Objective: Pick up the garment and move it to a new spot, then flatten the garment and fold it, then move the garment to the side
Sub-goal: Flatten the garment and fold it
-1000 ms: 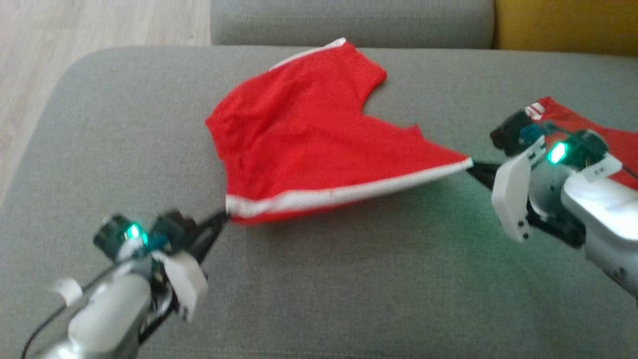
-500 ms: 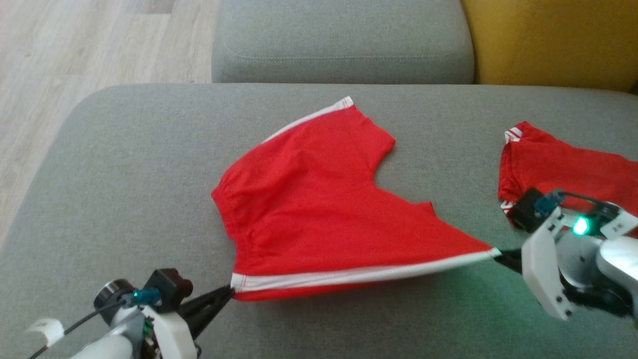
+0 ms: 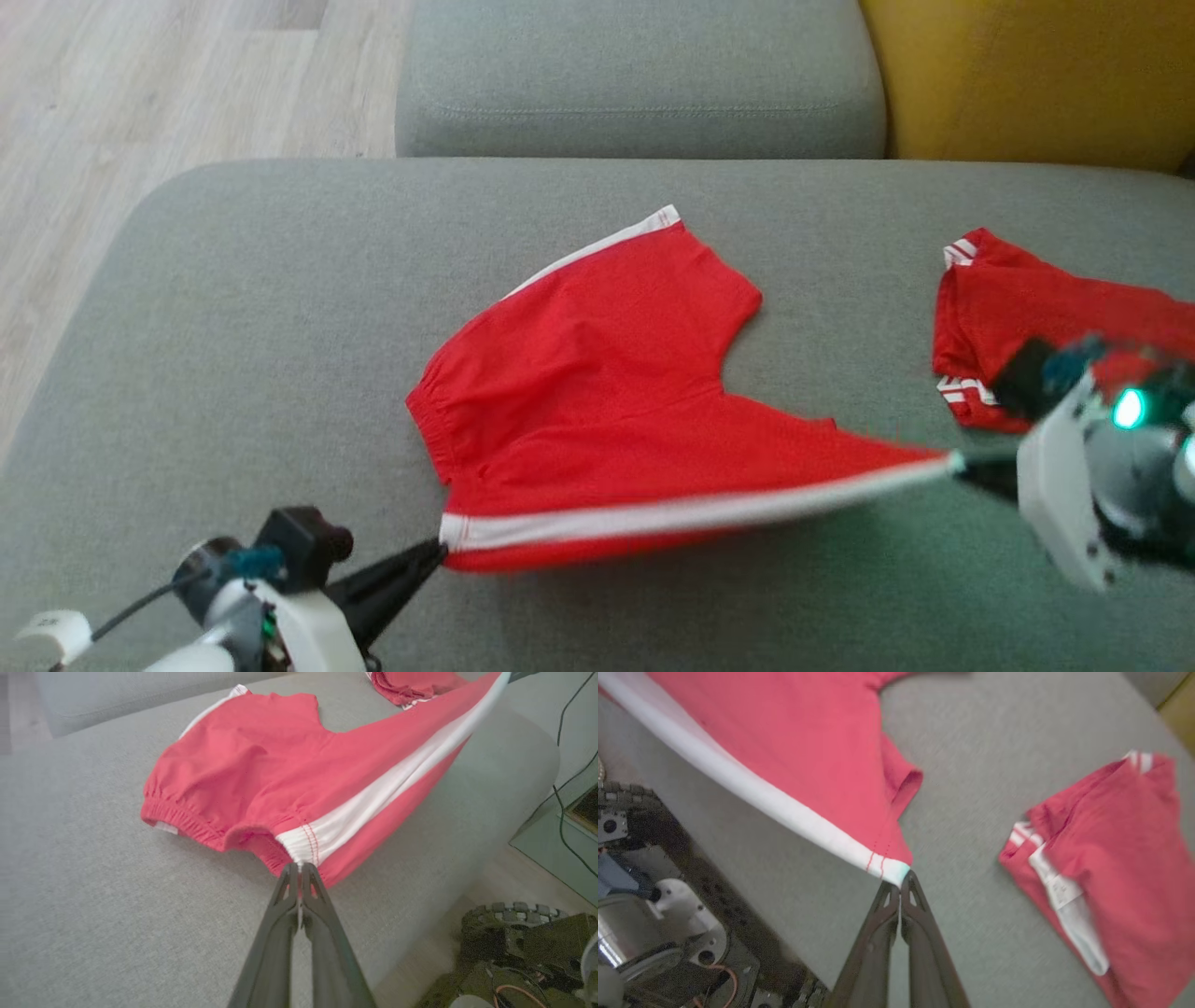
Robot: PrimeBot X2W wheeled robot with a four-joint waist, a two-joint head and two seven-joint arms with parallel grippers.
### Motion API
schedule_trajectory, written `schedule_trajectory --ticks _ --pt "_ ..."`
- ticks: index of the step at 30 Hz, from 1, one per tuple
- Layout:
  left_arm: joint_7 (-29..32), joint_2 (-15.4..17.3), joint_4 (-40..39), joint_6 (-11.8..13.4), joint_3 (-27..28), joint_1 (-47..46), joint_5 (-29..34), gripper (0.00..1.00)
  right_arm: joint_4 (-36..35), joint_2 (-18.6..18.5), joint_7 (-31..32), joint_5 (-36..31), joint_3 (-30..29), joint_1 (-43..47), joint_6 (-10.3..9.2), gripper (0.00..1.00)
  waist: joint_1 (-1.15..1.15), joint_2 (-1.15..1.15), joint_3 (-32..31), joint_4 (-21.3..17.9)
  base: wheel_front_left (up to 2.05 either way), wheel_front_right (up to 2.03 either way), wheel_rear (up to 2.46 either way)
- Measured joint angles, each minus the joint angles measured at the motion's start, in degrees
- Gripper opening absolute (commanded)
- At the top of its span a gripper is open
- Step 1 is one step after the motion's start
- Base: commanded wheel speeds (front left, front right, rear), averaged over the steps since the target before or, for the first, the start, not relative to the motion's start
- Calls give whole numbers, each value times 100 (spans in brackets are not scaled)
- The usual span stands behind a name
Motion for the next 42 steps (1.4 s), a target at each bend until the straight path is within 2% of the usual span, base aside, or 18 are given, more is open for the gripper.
schedule_trajectory --ticks 5,14,18,28,42 --pt "-148 -57 -31 148 213 -90 -55 0 123 146 -265 -15 -307 -515 0 0 0 0 142 83 0 0 0" --pt "-346 -547 374 92 403 -840 -151 0 939 643 -703 -448 -606 -1119 0 0 0 0 592 494 0 0 0" --pt "-392 -794 714 -18 401 -1192 -142 0 1255 866 -755 -719 -557 -1553 0 0 0 0 850 684 0 0 0" --pt "-569 -1580 1792 -222 338 -2359 -83 0 2109 1301 -913 -1427 -11 -2957 0 0 2 0 1664 1158 0 0 0" --pt "-1037 -2358 3066 -271 57 -3208 -141 0 2930 1574 -787 -1616 115 -3321 0 0 1 0 2253 1546 0 0 0"
